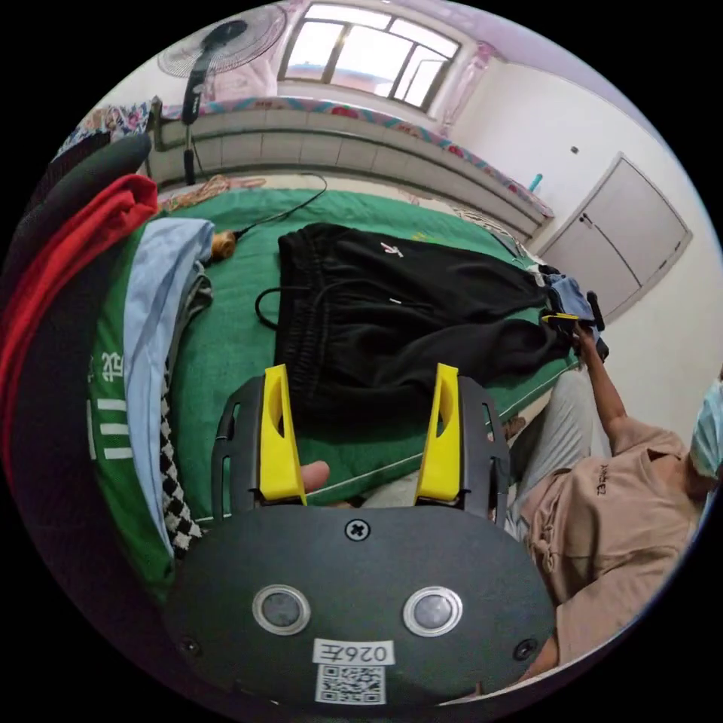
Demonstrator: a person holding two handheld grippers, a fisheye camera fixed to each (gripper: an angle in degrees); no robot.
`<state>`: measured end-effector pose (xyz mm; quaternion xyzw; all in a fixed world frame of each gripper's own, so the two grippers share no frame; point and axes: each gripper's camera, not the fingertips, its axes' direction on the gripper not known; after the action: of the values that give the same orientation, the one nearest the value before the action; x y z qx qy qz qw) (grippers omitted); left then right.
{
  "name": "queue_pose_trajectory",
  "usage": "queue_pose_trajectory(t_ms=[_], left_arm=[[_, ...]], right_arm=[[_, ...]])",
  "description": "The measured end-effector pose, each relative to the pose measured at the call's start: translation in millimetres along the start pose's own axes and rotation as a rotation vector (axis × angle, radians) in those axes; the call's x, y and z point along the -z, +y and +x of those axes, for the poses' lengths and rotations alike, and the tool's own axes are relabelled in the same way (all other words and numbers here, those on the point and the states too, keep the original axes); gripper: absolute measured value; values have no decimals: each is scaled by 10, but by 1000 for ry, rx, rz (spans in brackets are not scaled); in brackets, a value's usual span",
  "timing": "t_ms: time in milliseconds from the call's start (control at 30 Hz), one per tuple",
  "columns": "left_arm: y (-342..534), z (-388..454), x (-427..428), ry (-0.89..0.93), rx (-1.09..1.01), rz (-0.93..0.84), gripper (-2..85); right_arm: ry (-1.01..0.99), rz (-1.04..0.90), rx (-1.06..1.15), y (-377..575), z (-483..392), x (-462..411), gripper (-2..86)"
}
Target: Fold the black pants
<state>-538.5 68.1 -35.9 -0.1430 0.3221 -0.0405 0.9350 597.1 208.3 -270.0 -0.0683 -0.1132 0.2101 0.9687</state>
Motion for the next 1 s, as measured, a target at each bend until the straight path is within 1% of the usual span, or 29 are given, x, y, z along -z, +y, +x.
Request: queue_pose_trajectory(t_ms=[33, 100, 167, 200, 233, 267, 300, 333, 367, 400, 467, 533, 600, 667, 700, 733, 767, 833, 867, 900, 967, 1000], left_arm=[[-7, -43, -73, 30, 13, -46, 270], [-29, -145, -211, 72, 50, -112, 270], [-48, -310, -365, 95, 128, -159, 244], [-46, -431, -427, 59, 193, -181, 203], [-22, -520, -407, 0, 226, -176, 99], [-4, -547, -383, 36, 215, -155, 47], [61, -617, -309, 144, 223, -76, 19], [155, -681, -207, 184, 240, -1, 3], [204, -708, -152, 178, 248, 30, 0], [310, -760, -43, 156, 271, 84, -4], [479, -837, 132, 164, 300, 200, -7], [712, -961, 369, 230, 341, 390, -7], [782, -997, 440, 248, 331, 452, -5], [749, -956, 402, 206, 279, 412, 2], [715, -911, 342, 166, 236, 364, 19], [662, -882, 241, 140, 208, 276, 49], [636, -881, 175, 133, 209, 224, 77], [551, -927, -136, 176, 232, 44, 175], [531, -940, -217, 201, 238, 8, 196], [485, -946, -356, 253, 234, -46, 209], [407, -921, -370, 182, 237, -57, 203], [337, -917, -388, 137, 238, -94, 180]], right_arm=[[-35, 8, -27, 50, 66, 14, 145], [-25, 26, -39, 144, 122, 65, 108], [-11, 53, -31, 287, 154, 159, 50], [-1, 65, -30, 331, 159, 202, 39], [-2, 96, -23, 435, 169, 321, 18], [-2, 166, -28, 582, 198, 512, 9], [-6, 214, -32, 675, 222, 633, 4], [-12, 323, -58, 897, 300, 907, 0], [-27, 443, -103, 1163, 424, 1195, -4], [-43, 503, -127, 1299, 499, 1328, -5], [-219, 697, -214, 1824, 889, 1742, -9], [-293, 773, -263, 2105, 1114, 1915, -10], [-295, 771, -277, 2258, 1229, 2007, -10], [-278, 736, -264, 2343, 1256, 2040, -9], [-281, 727, -255, 2349, 1251, 2039, -9], [-287, 715, -239, 2352, 1232, 2032, -9], [-290, 710, -222, 2344, 1205, 2027, -9], [-279, 702, -201, 2317, 1162, 2026, -8], [-268, 698, -194, 2294, 1143, 2030, -8], [-264, 696, -191, 2282, 1136, 2032, -8], [-264, 684, -181, 2229, 1129, 2041, -7], [-264, 680, -179, 2215, 1130, 2043, -7]])
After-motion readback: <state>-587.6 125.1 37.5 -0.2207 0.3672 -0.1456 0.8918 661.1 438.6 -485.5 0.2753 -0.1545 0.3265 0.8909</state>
